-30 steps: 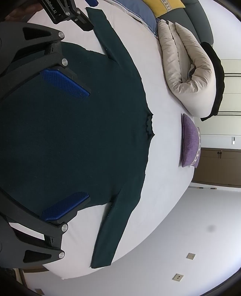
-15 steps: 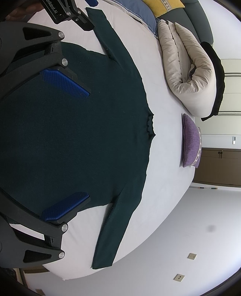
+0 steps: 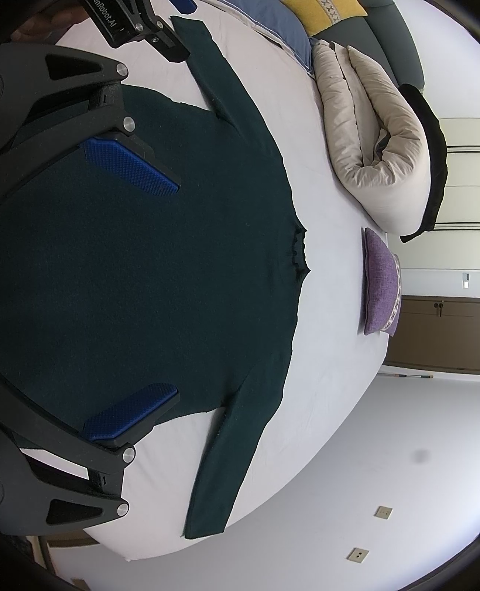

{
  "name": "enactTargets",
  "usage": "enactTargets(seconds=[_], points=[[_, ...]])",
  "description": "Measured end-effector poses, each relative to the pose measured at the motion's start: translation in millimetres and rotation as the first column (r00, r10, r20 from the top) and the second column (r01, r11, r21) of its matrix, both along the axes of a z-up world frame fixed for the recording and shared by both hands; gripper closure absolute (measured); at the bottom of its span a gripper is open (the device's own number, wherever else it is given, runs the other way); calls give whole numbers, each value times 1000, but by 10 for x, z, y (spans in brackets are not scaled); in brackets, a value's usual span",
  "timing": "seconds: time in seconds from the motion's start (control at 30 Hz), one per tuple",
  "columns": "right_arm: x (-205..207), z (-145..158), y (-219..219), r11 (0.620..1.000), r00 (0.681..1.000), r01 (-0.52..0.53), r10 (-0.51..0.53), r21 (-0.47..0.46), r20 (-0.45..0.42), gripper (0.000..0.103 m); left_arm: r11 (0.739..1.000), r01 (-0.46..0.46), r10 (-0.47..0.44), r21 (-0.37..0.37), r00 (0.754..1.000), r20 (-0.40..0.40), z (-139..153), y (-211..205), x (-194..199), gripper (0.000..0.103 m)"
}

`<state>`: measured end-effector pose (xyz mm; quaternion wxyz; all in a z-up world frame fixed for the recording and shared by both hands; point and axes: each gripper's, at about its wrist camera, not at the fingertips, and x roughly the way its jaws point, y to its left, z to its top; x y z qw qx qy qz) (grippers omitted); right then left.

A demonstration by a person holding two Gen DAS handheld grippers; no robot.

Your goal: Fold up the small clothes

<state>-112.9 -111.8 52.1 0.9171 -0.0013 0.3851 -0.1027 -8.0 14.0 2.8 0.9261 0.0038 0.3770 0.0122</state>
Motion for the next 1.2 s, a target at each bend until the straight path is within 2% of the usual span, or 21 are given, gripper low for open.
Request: enactTargets(seconds=[1.2], points=[[-17,0,-6,1000,1000,0,0,9,-1,0,1000,-1,1,0,1000,1,10,-34,4,0]])
